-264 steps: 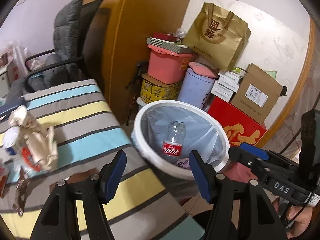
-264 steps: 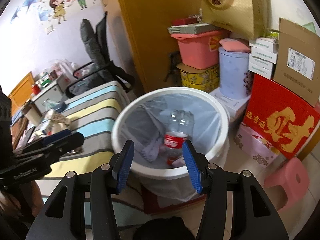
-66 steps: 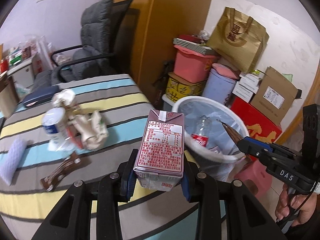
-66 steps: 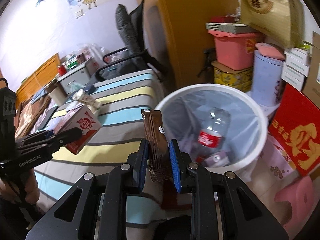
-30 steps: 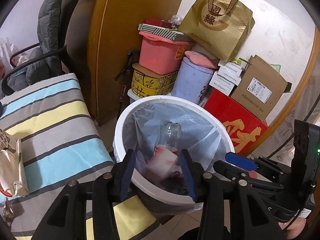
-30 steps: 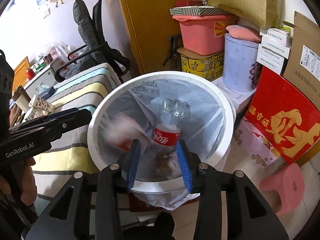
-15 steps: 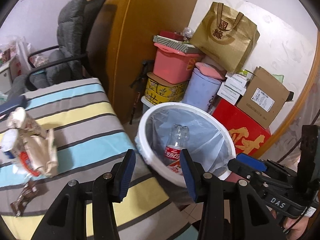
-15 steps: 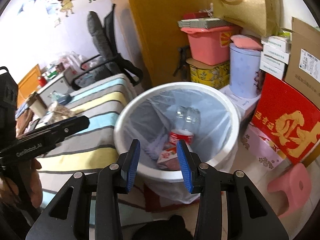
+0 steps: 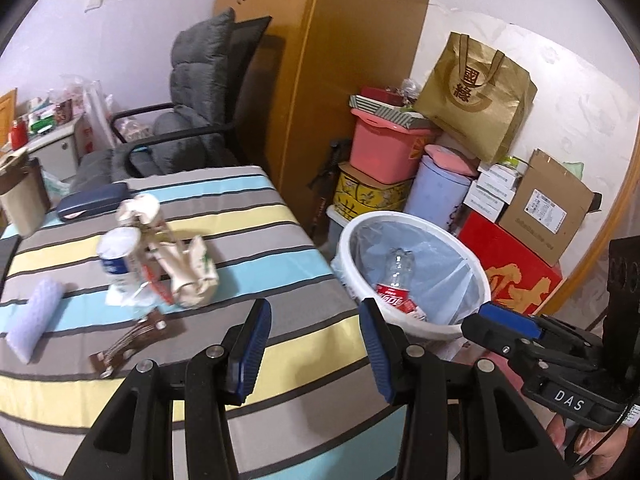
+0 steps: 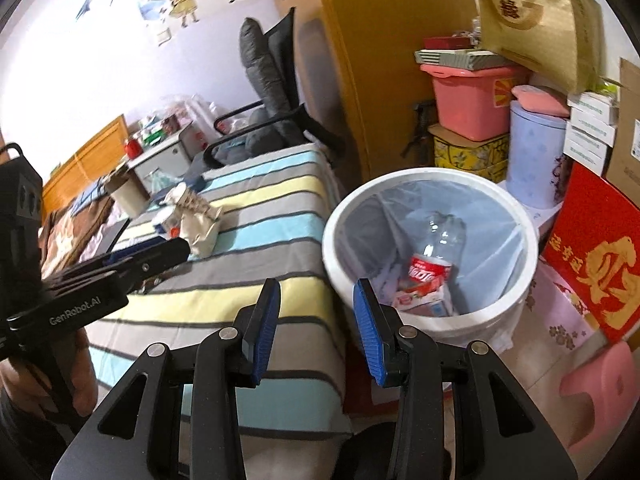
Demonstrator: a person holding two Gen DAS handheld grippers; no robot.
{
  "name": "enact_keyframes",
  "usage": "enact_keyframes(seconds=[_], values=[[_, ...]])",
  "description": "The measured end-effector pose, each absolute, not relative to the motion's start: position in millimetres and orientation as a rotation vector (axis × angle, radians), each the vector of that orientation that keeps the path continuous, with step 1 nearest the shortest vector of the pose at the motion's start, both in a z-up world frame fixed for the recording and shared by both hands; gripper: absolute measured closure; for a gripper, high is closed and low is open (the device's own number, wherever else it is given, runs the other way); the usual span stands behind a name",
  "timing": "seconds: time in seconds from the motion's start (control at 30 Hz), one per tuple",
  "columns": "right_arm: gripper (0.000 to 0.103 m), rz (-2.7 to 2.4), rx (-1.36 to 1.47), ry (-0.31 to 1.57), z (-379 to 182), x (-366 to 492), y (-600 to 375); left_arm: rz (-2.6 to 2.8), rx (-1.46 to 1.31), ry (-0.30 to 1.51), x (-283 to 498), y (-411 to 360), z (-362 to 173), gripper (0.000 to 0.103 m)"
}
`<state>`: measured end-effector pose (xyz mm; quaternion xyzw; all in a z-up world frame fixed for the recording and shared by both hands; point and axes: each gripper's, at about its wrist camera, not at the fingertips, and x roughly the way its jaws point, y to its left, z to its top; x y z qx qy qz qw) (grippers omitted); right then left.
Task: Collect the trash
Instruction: 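Move both open grippers back over the table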
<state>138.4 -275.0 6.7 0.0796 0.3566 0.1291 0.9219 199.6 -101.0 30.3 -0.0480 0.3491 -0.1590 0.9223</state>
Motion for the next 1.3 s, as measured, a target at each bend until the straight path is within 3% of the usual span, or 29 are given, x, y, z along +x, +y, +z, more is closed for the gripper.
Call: enact_keyframes(seconds=[1.3], values=[[0.062, 0.452, 0.065, 0.803, -2, 131, -185, -0.1, -0.164, 0.746, 152, 10, -6, 0.057]])
